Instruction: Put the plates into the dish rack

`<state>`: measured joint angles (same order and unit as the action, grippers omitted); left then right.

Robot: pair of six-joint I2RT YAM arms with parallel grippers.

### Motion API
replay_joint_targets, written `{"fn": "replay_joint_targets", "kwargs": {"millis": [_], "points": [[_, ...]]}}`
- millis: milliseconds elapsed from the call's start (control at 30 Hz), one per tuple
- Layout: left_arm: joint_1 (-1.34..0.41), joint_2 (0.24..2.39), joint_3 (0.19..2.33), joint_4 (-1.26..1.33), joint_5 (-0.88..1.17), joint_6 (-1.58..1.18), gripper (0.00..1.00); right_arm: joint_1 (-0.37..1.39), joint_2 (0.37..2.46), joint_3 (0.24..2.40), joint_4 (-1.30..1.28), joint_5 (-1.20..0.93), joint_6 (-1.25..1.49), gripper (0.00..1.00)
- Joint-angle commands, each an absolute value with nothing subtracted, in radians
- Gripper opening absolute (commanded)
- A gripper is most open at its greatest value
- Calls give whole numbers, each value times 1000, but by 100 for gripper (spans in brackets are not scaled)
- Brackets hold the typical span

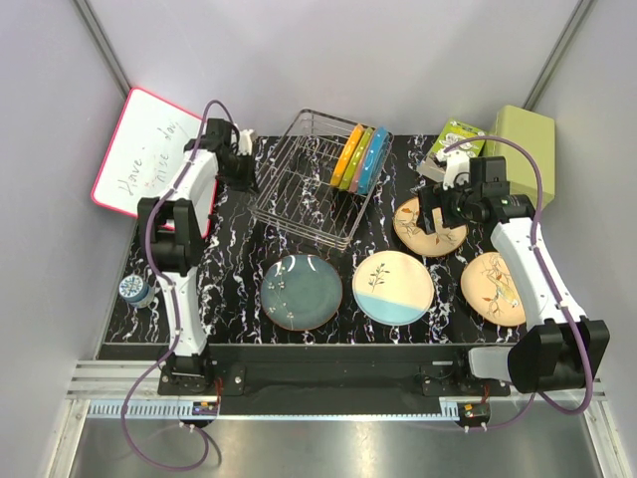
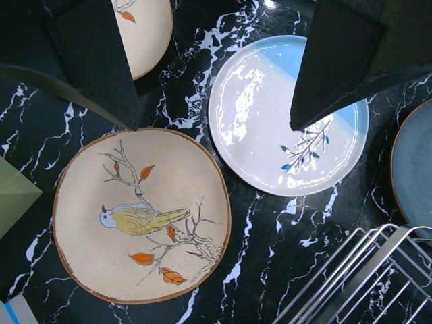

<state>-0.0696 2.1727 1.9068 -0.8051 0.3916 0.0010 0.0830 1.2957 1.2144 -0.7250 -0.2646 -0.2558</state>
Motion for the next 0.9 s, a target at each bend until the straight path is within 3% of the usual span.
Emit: {"fn": "replay_joint_targets", "kwargs": {"millis": [0,367,600,867], "points": [[-98,2019,1842,-759,439,-146,0,87,1302,1213,-689,-317,-241,100],[-244,1925,1644,-600,474,-446,0,87,1373,1276,-712,-345,-229,100],[-314,2091,1888,-592,476,-445,0,87,1378,1270,-704,-348,-222,100],[-319,2174,2002,-545,577,-480,0,87,1344,1233,-707,-333,-227,100]]}}
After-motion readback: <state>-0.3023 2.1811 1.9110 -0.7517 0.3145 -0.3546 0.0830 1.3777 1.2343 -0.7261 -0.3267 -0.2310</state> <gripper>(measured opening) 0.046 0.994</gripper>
